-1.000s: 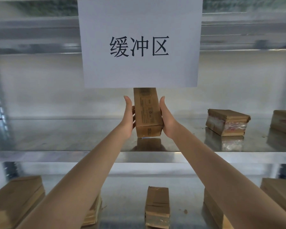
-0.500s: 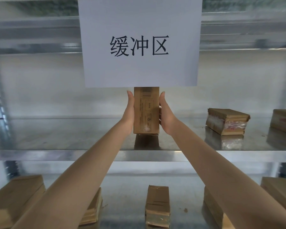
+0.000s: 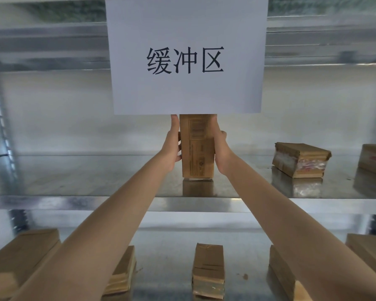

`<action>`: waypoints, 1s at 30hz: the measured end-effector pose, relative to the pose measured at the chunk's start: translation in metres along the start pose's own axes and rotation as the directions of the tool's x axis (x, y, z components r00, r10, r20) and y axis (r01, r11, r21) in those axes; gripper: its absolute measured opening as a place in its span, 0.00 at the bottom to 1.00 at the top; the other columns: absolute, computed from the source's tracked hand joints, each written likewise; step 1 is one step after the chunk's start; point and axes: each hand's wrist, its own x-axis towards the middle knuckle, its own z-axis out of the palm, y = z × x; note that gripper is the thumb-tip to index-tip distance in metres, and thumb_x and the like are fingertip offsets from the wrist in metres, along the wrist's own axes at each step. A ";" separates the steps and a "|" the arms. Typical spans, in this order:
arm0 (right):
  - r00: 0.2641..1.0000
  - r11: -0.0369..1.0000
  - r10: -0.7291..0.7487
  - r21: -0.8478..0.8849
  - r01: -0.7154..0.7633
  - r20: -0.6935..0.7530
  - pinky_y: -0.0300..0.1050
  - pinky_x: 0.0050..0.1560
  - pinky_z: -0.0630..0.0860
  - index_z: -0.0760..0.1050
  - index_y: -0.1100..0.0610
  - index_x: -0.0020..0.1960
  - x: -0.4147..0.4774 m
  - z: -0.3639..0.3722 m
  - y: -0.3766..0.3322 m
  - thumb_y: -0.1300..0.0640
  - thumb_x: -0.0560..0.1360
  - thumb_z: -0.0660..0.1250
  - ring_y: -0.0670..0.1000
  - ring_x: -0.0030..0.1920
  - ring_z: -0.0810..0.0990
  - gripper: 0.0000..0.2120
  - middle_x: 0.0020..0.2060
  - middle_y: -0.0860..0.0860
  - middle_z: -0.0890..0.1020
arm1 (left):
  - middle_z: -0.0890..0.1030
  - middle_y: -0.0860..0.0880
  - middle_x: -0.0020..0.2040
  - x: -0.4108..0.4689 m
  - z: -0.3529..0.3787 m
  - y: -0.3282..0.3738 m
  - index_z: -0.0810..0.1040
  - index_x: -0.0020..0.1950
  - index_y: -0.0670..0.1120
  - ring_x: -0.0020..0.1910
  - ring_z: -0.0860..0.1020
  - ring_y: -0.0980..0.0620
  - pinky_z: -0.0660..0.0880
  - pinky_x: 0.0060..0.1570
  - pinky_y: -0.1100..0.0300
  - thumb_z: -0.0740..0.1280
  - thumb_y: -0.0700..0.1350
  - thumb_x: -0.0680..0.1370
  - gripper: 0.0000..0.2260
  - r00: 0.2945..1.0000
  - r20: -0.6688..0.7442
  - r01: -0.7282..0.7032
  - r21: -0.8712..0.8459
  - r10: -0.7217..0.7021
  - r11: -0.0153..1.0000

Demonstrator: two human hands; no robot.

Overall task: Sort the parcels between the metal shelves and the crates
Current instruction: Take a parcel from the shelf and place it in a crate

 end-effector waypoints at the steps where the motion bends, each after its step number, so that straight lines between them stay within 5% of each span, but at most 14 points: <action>1: 1.000 1.000 -0.003 0.002 0.003 -0.012 0.33 0.36 0.69 0.59 0.54 0.66 0.001 -0.001 -0.001 0.29 0.78 0.49 0.37 0.47 0.72 0.32 0.55 0.43 0.69 | 0.79 0.53 0.53 0.001 0.001 0.001 0.76 0.56 0.52 0.61 0.76 0.49 0.70 0.60 0.50 0.44 0.70 0.78 0.30 1.000 0.002 -0.012 0.006 0.012 1.000; 7: 0.999 0.999 0.022 0.038 -0.021 -0.048 0.37 0.36 0.66 0.58 0.54 0.66 0.000 0.002 -0.003 0.34 0.81 0.51 0.38 0.45 0.70 0.26 0.55 0.45 0.70 | 0.78 0.55 0.44 0.002 0.002 0.002 0.76 0.46 0.54 0.43 0.76 0.58 0.72 0.45 0.61 0.48 0.66 0.81 0.23 0.998 -0.017 -0.062 0.016 0.063 0.998; 12: 0.997 0.997 0.034 0.071 -0.029 -0.065 0.47 0.48 0.73 0.56 0.53 0.63 -0.001 0.004 -0.004 0.28 0.77 0.51 0.45 0.51 0.75 0.30 0.58 0.50 0.72 | 0.80 0.51 0.49 0.004 -0.002 0.002 0.77 0.48 0.52 0.52 0.77 0.52 0.72 0.58 0.51 0.48 0.69 0.79 0.26 1.000 -0.020 -0.017 0.000 0.017 1.000; 16: 0.987 0.997 0.044 0.065 -0.034 -0.154 0.54 0.59 0.74 0.55 0.53 0.58 0.004 0.006 -0.001 0.28 0.77 0.53 0.50 0.55 0.76 0.29 0.51 0.49 0.73 | 0.80 0.49 0.52 0.004 -0.001 0.005 0.77 0.49 0.50 0.55 0.78 0.48 0.74 0.59 0.47 0.49 0.70 0.79 0.28 1.000 -0.020 0.014 0.007 -0.014 1.000; 19: 0.985 0.996 0.021 0.093 -0.004 -0.172 0.61 0.63 0.75 0.59 0.53 0.58 0.004 0.009 0.000 0.28 0.76 0.57 0.54 0.59 0.77 0.29 0.52 0.50 0.73 | 0.79 0.48 0.54 0.006 -0.001 0.008 0.75 0.60 0.47 0.55 0.78 0.46 0.75 0.59 0.45 0.52 0.70 0.78 0.29 0.998 -0.039 0.040 -0.007 -0.041 0.999; 26: 0.999 0.997 -0.024 0.066 0.026 -0.034 0.48 0.53 0.78 0.66 0.61 0.67 0.003 0.004 -0.001 0.39 0.75 0.61 0.50 0.52 0.79 0.30 0.53 0.51 0.77 | 0.74 0.50 0.39 0.004 -0.011 0.009 0.71 0.47 0.48 0.42 0.74 0.52 0.72 0.52 0.56 0.61 0.45 0.75 0.02 0.998 -0.065 -0.007 -0.006 0.006 1.000; 28: 1.000 1.000 -0.012 -0.004 0.012 -0.004 0.39 0.48 0.71 0.63 0.60 0.66 0.000 0.002 0.002 0.52 0.81 0.59 0.45 0.50 0.74 0.18 0.52 0.49 0.73 | 0.73 0.49 0.40 0.001 -0.014 0.004 0.70 0.50 0.47 0.41 0.73 0.53 0.71 0.50 0.59 0.59 0.37 0.74 0.08 0.998 -0.055 -0.030 0.020 0.031 0.999; 30: 1.000 0.999 -0.009 -0.031 0.009 0.020 0.39 0.51 0.68 0.60 0.59 0.69 -0.001 0.002 0.007 0.58 0.82 0.57 0.47 0.54 0.72 0.17 0.56 0.51 0.72 | 0.75 0.48 0.44 -0.004 -0.013 0.001 0.68 0.57 0.46 0.45 0.75 0.51 0.70 0.51 0.59 0.59 0.35 0.74 0.14 0.998 -0.040 -0.046 0.058 0.049 0.997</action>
